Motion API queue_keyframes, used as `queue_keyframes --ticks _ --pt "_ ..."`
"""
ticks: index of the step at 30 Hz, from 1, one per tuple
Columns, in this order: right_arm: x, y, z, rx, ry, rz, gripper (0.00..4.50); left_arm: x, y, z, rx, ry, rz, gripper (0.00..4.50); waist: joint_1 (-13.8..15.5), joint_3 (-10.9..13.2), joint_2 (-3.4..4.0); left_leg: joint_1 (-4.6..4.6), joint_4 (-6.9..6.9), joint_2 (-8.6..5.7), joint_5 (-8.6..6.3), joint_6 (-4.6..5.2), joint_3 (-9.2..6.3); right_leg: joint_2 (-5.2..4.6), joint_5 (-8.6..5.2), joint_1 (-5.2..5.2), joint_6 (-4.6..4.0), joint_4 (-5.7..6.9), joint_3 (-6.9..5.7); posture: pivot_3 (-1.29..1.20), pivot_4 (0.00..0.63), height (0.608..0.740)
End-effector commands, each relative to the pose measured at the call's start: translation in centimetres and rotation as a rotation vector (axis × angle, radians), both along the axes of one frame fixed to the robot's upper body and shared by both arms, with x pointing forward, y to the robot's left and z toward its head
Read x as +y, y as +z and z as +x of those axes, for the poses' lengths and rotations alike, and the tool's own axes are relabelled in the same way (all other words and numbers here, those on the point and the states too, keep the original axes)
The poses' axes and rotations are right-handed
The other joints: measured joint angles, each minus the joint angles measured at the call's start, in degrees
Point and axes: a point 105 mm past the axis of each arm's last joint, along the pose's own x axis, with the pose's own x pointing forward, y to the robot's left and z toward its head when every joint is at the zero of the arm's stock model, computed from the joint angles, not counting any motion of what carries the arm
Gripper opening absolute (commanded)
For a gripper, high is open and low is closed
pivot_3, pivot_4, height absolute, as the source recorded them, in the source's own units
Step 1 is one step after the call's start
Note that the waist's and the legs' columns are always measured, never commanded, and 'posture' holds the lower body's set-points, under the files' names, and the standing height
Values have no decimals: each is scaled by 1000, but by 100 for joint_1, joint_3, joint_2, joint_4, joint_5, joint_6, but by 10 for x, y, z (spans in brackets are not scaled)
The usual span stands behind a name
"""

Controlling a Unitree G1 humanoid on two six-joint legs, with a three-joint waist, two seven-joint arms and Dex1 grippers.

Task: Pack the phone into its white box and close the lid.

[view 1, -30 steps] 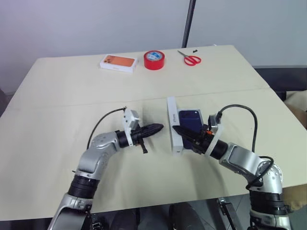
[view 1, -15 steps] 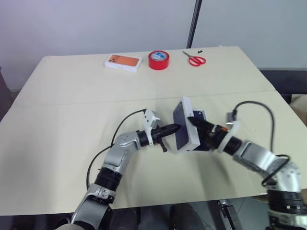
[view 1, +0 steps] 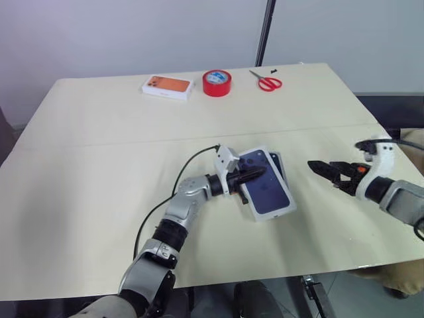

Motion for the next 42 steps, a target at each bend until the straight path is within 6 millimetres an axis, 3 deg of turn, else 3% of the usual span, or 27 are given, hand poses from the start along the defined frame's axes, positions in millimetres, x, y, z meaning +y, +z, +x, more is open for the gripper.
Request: queue_keyframes --ticks 1,7,11,16,25,36,42 --pt "11 6 4 -89 41 -117 3108 19 14 4 -62 33 5 0 3 1 -1 0 0 0 1 -2 0 0 0 1 0 0 0 0 150 740" --pt "32 -8 6 -120 150 -236 75 59 8 -5 -27 55 78 0 -6 -1 1 0 0 4 11 -19 -3 -1 0 0 0 -1 0 0 150 740" --pt "32 -16 10 -113 153 -253 28 70 -17 -14 134 61 131 0 17 0 1 0 0 4 20 -36 -6 -6 0 3 0 -2 -1 0 150 740" --pt "36 -20 11 -105 181 -263 28 56 -32 -16 212 39 154 0 34 0 0 0 1 -1 21 -37 -8 -10 0 7 0 -3 -4 0 150 740" --pt "40 -23 2 -87 205 -285 28 12 -24 -3 184 2 104 0 21 0 -1 0 2 -9 21 -37 -7 -10 0 7 0 -3 -6 0 150 740" --pt "43 -16 3 -110 158 -254 28 -3 1 7 139 1 27 0 12 1 -2 -1 1 -8 21 -38 -7 -9 0 5 0 -2 -6 0 150 740" --pt "38 -23 5 -97 133 -270 28 -5 2 8 126 -2 32 0 8 1 -1 -1 0 -8 21 -38 -7 -9 0 3 0 -2 -5 0 150 740"
